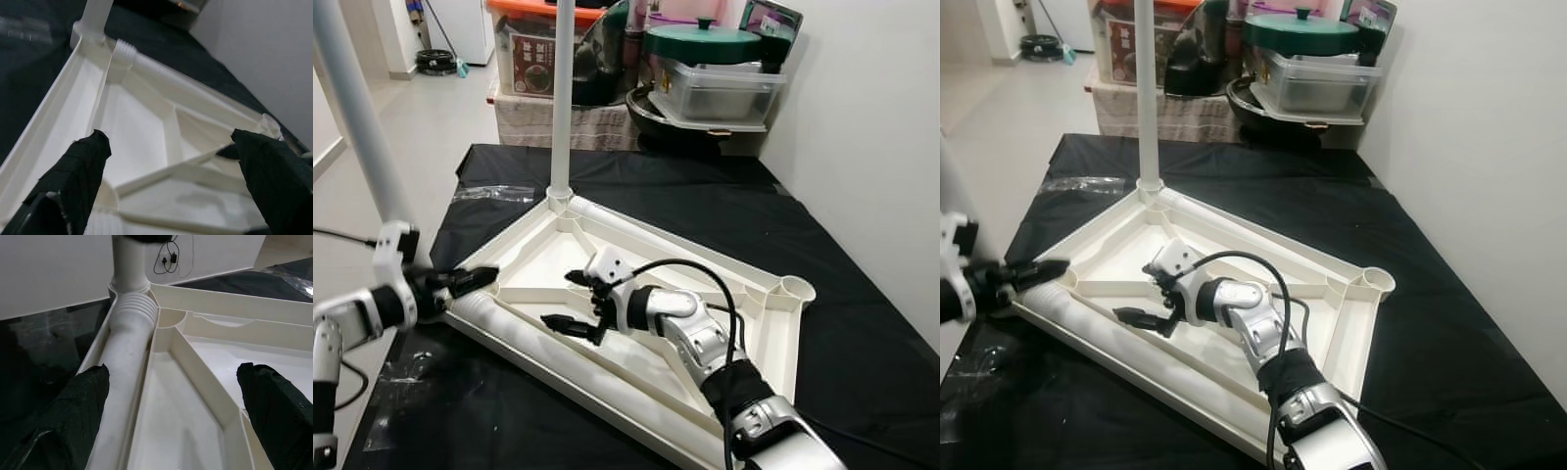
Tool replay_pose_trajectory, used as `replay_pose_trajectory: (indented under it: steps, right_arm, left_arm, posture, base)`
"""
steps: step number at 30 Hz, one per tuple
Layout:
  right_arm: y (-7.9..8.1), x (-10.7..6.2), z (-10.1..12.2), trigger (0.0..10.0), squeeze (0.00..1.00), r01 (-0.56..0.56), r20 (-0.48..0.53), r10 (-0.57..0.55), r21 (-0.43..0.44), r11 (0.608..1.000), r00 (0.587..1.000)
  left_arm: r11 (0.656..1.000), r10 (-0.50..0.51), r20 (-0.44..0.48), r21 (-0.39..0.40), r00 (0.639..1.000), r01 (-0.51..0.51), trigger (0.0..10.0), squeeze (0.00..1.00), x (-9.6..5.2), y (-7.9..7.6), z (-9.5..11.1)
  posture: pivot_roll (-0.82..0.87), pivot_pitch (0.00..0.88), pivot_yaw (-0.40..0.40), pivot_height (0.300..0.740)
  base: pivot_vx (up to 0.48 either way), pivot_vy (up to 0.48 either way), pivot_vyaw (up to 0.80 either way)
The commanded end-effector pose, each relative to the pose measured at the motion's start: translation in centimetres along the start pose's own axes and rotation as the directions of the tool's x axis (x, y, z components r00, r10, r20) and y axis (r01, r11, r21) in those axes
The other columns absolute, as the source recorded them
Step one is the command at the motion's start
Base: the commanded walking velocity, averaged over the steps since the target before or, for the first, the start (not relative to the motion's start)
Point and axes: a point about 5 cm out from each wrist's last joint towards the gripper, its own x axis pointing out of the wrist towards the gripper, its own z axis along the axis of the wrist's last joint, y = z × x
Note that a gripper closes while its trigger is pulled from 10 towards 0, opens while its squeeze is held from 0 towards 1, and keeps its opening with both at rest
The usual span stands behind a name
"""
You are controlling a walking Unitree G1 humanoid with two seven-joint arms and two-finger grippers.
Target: Building children table
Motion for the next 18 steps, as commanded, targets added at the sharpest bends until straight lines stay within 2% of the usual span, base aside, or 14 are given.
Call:
replay_pose_trajectory:
  steps: [1, 2, 3, 5, 7, 9, 12, 14, 16, 17, 18]
  right_arm:
    - [-0.3, -0.1, 0.2, 10.0, 0.0, 0.027, 0.011, -0.028, 0.032, 0.999, 1.0]
    - [-0.3, -0.1, 0.2, 10.0, 0.0, 0.027, 0.011, -0.028, 0.032, 0.999, 1.0]
    - [-0.4, 0.0, 0.1, 10.0, 0.0, 0.038, 0.01, -0.038, 0.044, 0.998, 0.999]
    - [-0.4, 0.0, 0.1, 10.0, 0.0, 0.038, 0.01, -0.038, 0.044, 0.998, 0.999]
    - [-0.6, -0.1, 0.1, 10.0, 0.0, 0.054, 0.009, -0.055, 0.065, 0.996, 0.998]
    - [-0.7, -0.2, 0.0, 10.0, 0.0, 0.063, 0.008, -0.064, 0.077, 0.995, 0.998]
    - [-0.7, -0.2, -0.1, 10.0, 0.0, 0.075, 0.006, -0.076, 0.096, 0.993, 0.997]
    - [-0.8, -0.2, -0.1, 10.0, 0.0, 0.086, 0.007, -0.088, 0.108, 0.99, 0.996]
    - [-0.8, -0.1, -0.1, 10.0, 0.0, 0.091, 0.007, -0.093, 0.114, 0.989, 0.996]
    - [-0.9, -0.1, -0.1, 10.0, 0.0, 0.102, 0.007, -0.103, 0.127, 0.987, 0.995]
    - [-0.9, -0.1, -0.1, 10.0, 0.0, 0.102, 0.007, -0.103, 0.127, 0.987, 0.995]
  left_arm:
    - [0.997, -0.072, 0.012, 0.032, 0.997, 0.072, 10.0, 0.0, 0.7, -1.6, 1.5]
    - [0.997, -0.072, 0.012, 0.032, 0.997, 0.072, 10.0, 0.0, 0.7, -1.6, 1.5]
    - [0.993, -0.111, 0.016, 0.053, 0.994, 0.11, 10.0, 0.0, 1.1, -2.6, 2.1]
    - [0.993, -0.111, 0.016, 0.053, 0.994, 0.11, 10.0, 0.0, 1.1, -2.6, 2.1]
    - [0.986, -0.152, 0.014, 0.079, 0.988, 0.15, 10.0, 0.0, 1.4, -3.7, 2.5]
    - [0.985, -0.152, 0.01, 0.084, 0.988, 0.151, 10.0, 0.0, 1.4, -3.9, 2.4]
    - [0.99, -0.113, -0.016, 0.088, 0.994, 0.114, 10.0, 0.0, 1.2, -3.5, 1.9]
    - [0.994, -0.007, -0.073, 0.112, 0.997, 0.015, 10.0, 0.0, 0.6, -2.1, 0.7]
    - [0.993, 0.027, -0.091, 0.115, 0.996, -0.017, 10.0, 0.0, 0.3, -1.7, 0.3]
    - [0.987, 0.104, -0.136, 0.135, 0.985, -0.086, 10.0, 0.0, -0.8, -0.6, -0.3]
    - [0.987, 0.104, -0.136, 0.135, 0.985, -0.086, 10.0, 0.0, -0.8, -0.6, -0.3]
  posture:
    - [0.06, 0.0, -0.113, 0.74]
    - [0.06, 0.0, -0.113, 0.74]
    - [0.06, 0.0, -0.109, 0.74]
    - [0.06, 0.0, -0.109, 0.74]
    - [0.06, 0.0, -0.107, 0.74]
    - [0.06, 0.0, -0.106, 0.74]
    - [0.06, 0.0, -0.105, 0.74]
    - [0.06, 0.0, -0.102, 0.74]
    - [0.06, 0.0, -0.102, 0.74]
    - [0.07, 0.0, -0.103, 0.74]
    - [0.07, 0.0, -0.103, 0.74]
  base:
    - [0.0, 0.0, 0.0]
    - [0.0, 0.0, 0.0]
    - [0.0, 0.0, 0.0]
    - [0.0, 0.0, 0.0]
    - [0.0, 0.0, 0.0]
    - [0.0, 0.0, 0.0]
    - [0.0, 0.0, 0.0]
    - [0.0, 0.0, 0.0]
    - [0.0, 0.0, 0.0]
    - [0.0, 0.0, 0.0]
    - [0.0, 0.0, 0.0]
